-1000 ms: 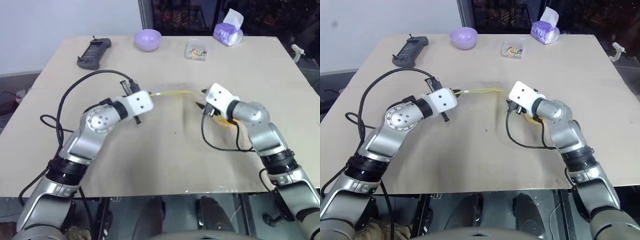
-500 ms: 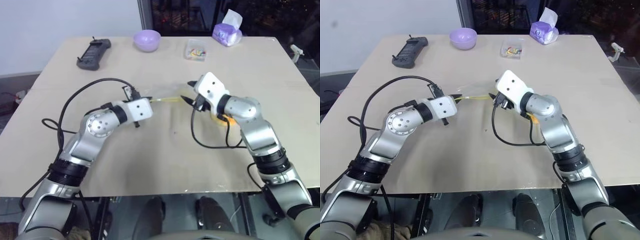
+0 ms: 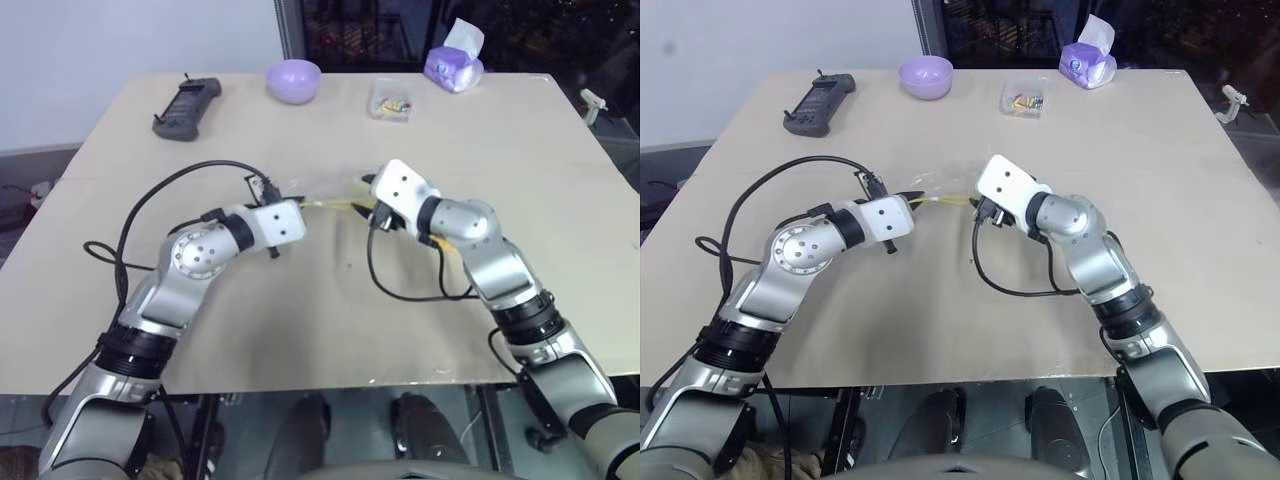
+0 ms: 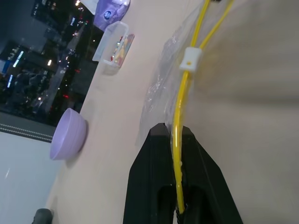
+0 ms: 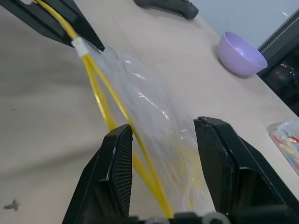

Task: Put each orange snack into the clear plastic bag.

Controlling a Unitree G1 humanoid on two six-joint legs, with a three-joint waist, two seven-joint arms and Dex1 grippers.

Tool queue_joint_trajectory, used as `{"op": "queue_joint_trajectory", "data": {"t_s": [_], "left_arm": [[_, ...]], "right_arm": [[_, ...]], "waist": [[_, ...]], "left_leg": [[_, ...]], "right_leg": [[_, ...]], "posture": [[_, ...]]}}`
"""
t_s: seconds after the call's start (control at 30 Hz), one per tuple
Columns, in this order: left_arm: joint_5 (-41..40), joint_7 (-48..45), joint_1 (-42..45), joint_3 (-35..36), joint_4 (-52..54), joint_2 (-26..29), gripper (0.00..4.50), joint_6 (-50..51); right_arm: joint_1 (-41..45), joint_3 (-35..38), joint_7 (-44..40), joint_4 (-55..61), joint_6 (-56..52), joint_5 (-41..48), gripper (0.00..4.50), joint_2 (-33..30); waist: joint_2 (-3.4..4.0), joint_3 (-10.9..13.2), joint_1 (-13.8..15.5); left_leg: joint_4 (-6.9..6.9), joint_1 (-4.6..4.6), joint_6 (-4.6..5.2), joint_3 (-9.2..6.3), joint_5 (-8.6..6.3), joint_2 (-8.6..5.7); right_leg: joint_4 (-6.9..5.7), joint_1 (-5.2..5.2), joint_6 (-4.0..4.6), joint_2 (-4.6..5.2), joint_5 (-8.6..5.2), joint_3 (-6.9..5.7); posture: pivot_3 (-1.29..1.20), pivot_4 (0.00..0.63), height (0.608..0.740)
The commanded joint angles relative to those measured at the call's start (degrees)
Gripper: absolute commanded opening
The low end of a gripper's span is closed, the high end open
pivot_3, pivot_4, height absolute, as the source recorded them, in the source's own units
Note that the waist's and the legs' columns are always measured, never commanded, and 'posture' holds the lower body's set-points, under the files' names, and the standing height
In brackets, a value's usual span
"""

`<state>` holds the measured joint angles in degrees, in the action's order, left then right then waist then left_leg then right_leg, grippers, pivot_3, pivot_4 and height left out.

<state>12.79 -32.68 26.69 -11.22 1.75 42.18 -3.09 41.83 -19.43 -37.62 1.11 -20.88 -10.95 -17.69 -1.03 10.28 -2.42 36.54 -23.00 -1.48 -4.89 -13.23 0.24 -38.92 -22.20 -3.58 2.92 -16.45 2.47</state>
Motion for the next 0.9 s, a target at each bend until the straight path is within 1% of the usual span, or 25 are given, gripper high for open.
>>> {"op": "queue_joint_trajectory", "data": {"t_s": [0.03, 0.17, 0.33, 0.43, 0.53, 0.6, 0.67, 0.73, 0.9], "left_arm": [[-0.02, -0.15, -0.22, 2.01, 2.74, -0.24, 0.0, -0.68], [-0.55, -0.32, -0.44, 2.2, 2.83, -0.8, 0.0, -1.2], [-0.84, -0.41, -1.79, 2.98, 2.42, -0.83, 0.0, -2.67], [-0.91, -0.66, -2.04, 3.74, 1.03, -0.37, 0.0, -3.4], [-0.24, -0.72, -2.18, 4.08, 0.31, -0.26, 0.0, -3.43], [0.37, -0.35, -2.1, 4.23, 0.09, -0.47, 0.0, -2.17], [0.97, 0.0, -1.81, 4.21, -0.19, -0.83, 0.0, -0.47], [1.31, -0.01, -1.6, 4.13, -0.31, -1.18, 0.0, 1.07], [2.32, 0.27, -1.02, 3.98, -1.85, -1.52, 0.0, 2.9]], "right_arm": [[1.63, 0.25, 0.88, 0.04, 1.27, -0.42, 2.29, 0.39], [1.58, -0.22, 2.88, -3.24, 1.91, -1.75, 2.29, 1.36], [1.52, 3.07, 9.49, -11.53, 1.32, -2.22, 2.29, 3.41], [1.33, 3.64, 11.4, -15.47, 3.25, -2.83, 2.29, 2.1], [0.85, 4.0, 11.13, -15.42, 4.02, -2.41, 2.29, 1.1], [0.34, 3.96, 9.87, -13.56, 5.94, -1.94, 2.29, -0.12], [-1.19, 3.72, 4.95, -8.61, 8.71, 1.06, 2.29, -1.61], [-3.0, 3.49, 0.94, -3.45, 9.05, 3.19, 2.29, -3.42], [-7.78, 6.62, -3.53, 6.51, 5.18, 6.65, 2.29, -8.86]], "waist": [[0.0, 0.0, 0.01], [0.0, 0.0, 0.01], [0.0, 0.0, -0.06], [0.01, 0.0, 0.15], [0.01, 0.0, 0.07], [0.01, 0.0, -0.07], [0.01, 0.01, -0.14], [0.02, 0.01, -0.1], [0.01, 0.01, 0.1]], "left_leg": [[0.0, 0.0, 0.0, 0.0, 0.0, 0.0], [0.0, 0.0, 0.0, 0.0, 0.0, 0.0], [-0.01, 0.02, 0.0, 0.01, 0.0, 0.01], [0.0, 0.01, 0.0, 0.02, 0.0, 0.01], [0.0, 0.01, 0.0, 0.03, 0.0, 0.0], [-0.01, 0.01, 0.0, 0.03, 0.0, 0.01], [-0.01, 0.01, 0.0, 0.04, 0.0, 0.01], [-0.02, 0.01, 0.0, 0.03, 0.0, 0.03], [0.0, 0.0, 0.01, 0.02, -0.01, 0.02]], "right_leg": [[0.01, 0.0, 0.0, 0.0, 0.0, 0.0], [0.0, 0.0, 0.0, 0.0, 0.0, 0.0], [-0.01, 0.0, 0.0, -0.01, 0.0, 0.02], [0.0, 0.0, 0.0, -0.01, 0.0, 0.02], [0.02, 0.0, 0.0, 0.0, 0.0, 0.02], [0.01, 0.0, 0.0, 0.0, 0.0, 0.03], [0.01, -0.01, 0.0, -0.01, 0.0, 0.04], [0.02, -0.01, 0.0, -0.03, 0.0, 0.03], [0.03, 0.02, 0.0, -0.02, 0.0, 0.02]], "posture": [[0.0, 0.15, 0.74], [0.0, 0.15, 0.74], [0.0, 0.15, 0.74], [0.0, 0.15, 0.74], [0.0, 0.15, 0.74], [0.0, 0.15, 0.74], [0.0, 0.15, 0.74], [0.0, 0.15, 0.74], [0.0, 0.15, 0.74]]}}
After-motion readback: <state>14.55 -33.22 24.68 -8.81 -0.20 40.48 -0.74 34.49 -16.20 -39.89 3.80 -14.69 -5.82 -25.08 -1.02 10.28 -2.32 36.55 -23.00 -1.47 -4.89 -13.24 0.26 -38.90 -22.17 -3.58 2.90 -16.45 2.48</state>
